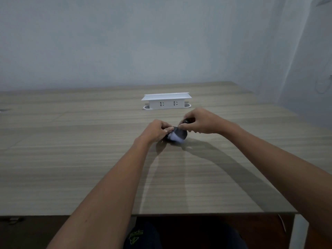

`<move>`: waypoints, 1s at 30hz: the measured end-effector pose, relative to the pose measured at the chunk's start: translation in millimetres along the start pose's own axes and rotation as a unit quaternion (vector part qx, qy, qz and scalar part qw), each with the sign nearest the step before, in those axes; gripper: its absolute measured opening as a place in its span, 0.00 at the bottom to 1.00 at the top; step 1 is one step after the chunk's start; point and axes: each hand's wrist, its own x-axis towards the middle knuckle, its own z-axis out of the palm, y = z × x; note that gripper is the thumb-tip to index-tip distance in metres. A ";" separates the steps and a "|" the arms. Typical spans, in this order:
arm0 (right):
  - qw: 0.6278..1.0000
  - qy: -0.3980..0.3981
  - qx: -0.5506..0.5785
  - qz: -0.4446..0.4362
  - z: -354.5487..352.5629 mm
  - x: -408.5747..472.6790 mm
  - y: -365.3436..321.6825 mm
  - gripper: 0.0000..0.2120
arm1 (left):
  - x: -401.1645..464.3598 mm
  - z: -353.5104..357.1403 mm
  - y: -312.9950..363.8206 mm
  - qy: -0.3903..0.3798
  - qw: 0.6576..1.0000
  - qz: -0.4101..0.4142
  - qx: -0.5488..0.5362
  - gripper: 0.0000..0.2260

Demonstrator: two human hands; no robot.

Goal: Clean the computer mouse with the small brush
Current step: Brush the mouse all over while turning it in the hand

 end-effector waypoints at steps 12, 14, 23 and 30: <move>0.998 -0.001 -0.065 0.009 8.1 9.4 -0.9 0.09 | 0.5 2.3 -2.3 -0.002 1.000 -0.010 -0.026 0.12; 0.994 0.041 -0.091 0.032 7.2 12.6 9.9 0.09 | -0.6 2.9 -1.6 0.001 1.000 -0.008 -0.026 0.12; 0.998 0.036 -0.029 0.032 6.1 7.7 2.8 0.09 | -0.3 3.3 -1.7 0.005 0.999 -0.004 -0.032 0.11; 0.999 0.003 0.026 0.027 3.3 3.7 -6.7 0.07 | 1.8 3.4 -3.5 0.004 1.000 -0.007 -0.028 0.11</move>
